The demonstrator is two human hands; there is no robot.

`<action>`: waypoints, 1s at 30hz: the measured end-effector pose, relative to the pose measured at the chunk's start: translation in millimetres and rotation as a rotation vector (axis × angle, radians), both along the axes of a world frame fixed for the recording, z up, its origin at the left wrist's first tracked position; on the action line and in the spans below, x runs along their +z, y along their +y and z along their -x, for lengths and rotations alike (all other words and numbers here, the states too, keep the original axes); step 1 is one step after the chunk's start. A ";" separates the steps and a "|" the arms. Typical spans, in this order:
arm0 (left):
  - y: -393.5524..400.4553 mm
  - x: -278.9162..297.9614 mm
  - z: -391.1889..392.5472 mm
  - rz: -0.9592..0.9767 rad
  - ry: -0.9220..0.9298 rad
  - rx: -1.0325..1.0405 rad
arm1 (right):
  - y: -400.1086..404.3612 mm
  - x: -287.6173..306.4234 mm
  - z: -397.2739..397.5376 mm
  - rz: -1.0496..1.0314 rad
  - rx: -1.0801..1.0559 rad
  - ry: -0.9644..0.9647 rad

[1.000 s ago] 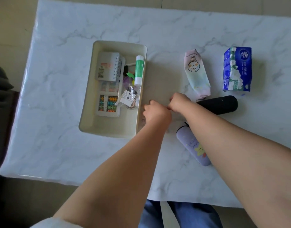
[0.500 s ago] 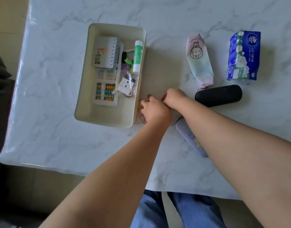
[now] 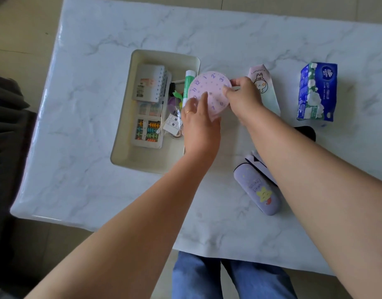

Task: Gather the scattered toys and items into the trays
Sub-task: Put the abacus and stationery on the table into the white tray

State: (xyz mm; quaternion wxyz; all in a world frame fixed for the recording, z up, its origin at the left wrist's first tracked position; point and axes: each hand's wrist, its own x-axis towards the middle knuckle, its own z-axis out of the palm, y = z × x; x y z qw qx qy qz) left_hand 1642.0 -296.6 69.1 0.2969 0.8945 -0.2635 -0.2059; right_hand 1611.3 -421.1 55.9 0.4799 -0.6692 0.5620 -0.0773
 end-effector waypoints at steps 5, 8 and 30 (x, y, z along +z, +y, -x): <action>10.3 -4.3 -50.7 -0.064 -0.041 0.137 | 21.1 13.1 -58.6 0.033 0.182 -0.065; 10.5 -14.5 -79.9 -0.053 -0.043 0.182 | 25.7 8.5 -82.7 0.033 0.263 -0.071; -20.0 -53.8 -129.8 -0.409 -0.158 -0.203 | -7.7 -52.4 10.0 0.188 -0.097 0.133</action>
